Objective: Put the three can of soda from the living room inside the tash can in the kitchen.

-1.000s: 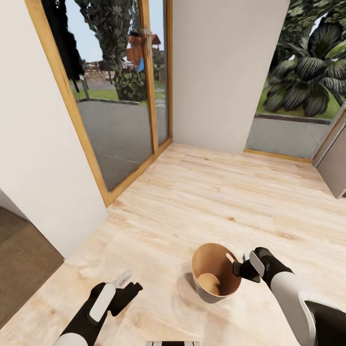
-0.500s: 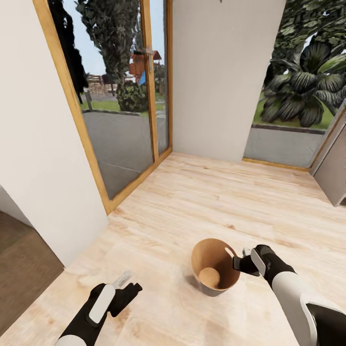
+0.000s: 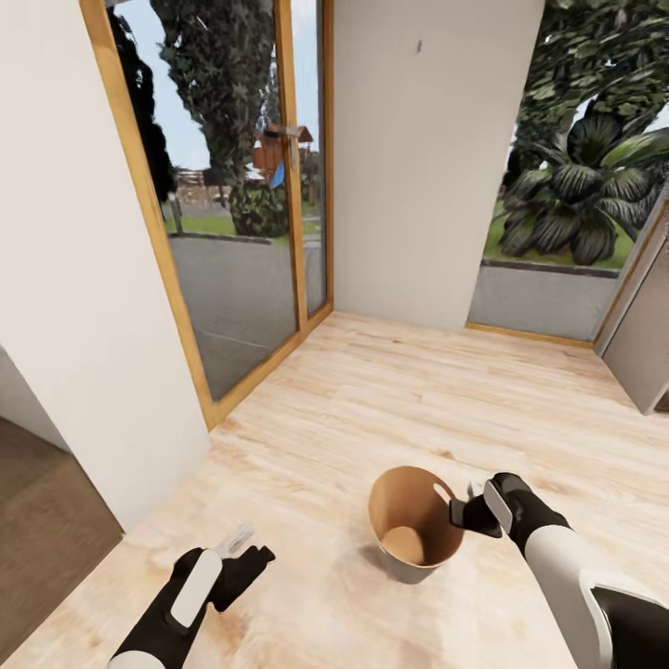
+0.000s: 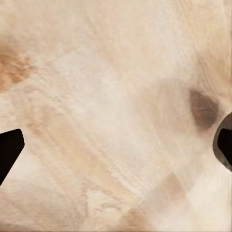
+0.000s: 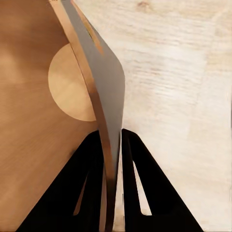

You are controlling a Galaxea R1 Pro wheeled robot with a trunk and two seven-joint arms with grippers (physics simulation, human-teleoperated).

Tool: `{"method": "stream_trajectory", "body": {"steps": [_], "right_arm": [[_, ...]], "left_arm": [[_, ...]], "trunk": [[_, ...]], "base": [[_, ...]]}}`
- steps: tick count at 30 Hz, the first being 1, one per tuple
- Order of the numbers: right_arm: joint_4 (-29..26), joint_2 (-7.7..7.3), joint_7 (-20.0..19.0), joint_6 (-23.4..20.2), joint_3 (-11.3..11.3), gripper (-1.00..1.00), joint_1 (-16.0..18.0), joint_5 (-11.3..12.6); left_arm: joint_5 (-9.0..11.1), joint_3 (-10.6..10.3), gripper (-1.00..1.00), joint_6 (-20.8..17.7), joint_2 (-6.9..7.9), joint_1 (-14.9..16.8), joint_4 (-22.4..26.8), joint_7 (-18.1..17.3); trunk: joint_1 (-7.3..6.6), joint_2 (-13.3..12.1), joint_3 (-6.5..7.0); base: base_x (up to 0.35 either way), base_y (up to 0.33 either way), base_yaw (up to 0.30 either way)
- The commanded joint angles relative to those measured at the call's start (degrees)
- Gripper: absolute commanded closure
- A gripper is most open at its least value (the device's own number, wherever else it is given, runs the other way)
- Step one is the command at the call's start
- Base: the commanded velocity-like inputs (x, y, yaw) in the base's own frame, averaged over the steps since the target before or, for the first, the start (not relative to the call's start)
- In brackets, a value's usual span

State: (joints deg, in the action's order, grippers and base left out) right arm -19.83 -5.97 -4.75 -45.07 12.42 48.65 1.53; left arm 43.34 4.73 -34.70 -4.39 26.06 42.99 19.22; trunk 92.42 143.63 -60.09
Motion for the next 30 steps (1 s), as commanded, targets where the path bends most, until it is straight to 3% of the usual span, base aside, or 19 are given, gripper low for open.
{"method": "stream_trajectory", "body": {"steps": [1, 3, 5, 7, 14, 20, 30], "right_arm": [[-0.6, -0.06, -0.4, -2.7, 0.4, 1.0, 0.0, 0.8], [-2.2, -0.1, -0.5, -5.7, 0.4, 1.0, 0.0, 0.8], [-7.5, -0.19, -0.5, -9.8, 0.4, 1.0, -0.4, 0.9], [-17.5, -0.26, -0.6, -14.5, 0.4, 1.0, -3.7, 0.9], [-38.9, 0.0, -0.7, -14.9, -0.9, 1.0, -13.5, 0.8], [-42.2, -0.01, -0.7, -14.9, -2.1, 1.0, -15.0, 0.8], [-43.8, -0.04, -0.7, -14.9, -2.3, 1.0, -15.3, 0.8]], "left_arm": [[0.0, 0.0, -1.0, 0.1, -0.03, -0.9, 1.8, 0.0], [0.0, 0.0, -1.0, 0.2, -0.01, -2.1, 4.2, 0.0], [0.0, 0.0, -1.0, 0.2, 0.1, -3.8, 7.6, 0.1], [0.0, 0.0, -1.0, 0.3, 0.19, -5.5, 11.0, 0.1], [-0.1, 0.1, -1.0, 0.3, 0.31, -6.8, 13.5, 0.2], [-0.1, 0.0, -1.0, 0.3, 0.27, -7.0, 13.8, 0.4], [0.1, -0.1, -1.0, 4.4, -0.03, -8.5, 12.9, -0.2]], "trunk": [[-0.03, 0.0, 0.24], [-0.08, 0.0, 0.68], [-0.13, -0.1, 1.12], [-0.18, -0.1, 1.57], [-0.36, -0.2, 3.12], [-0.52, -0.3, 4.45], [-0.52, -0.3, 4.71]], "base": [[0.0, 0.0, 0.0], [0.0, 0.0, 0.0], [0.0, 0.0, 0.0], [0.0, 0.0, 0.0], [0.0, 0.0, 0.0], [0.0, 0.0, 0.0], [-0.139, 0.0, 0.179]]}}
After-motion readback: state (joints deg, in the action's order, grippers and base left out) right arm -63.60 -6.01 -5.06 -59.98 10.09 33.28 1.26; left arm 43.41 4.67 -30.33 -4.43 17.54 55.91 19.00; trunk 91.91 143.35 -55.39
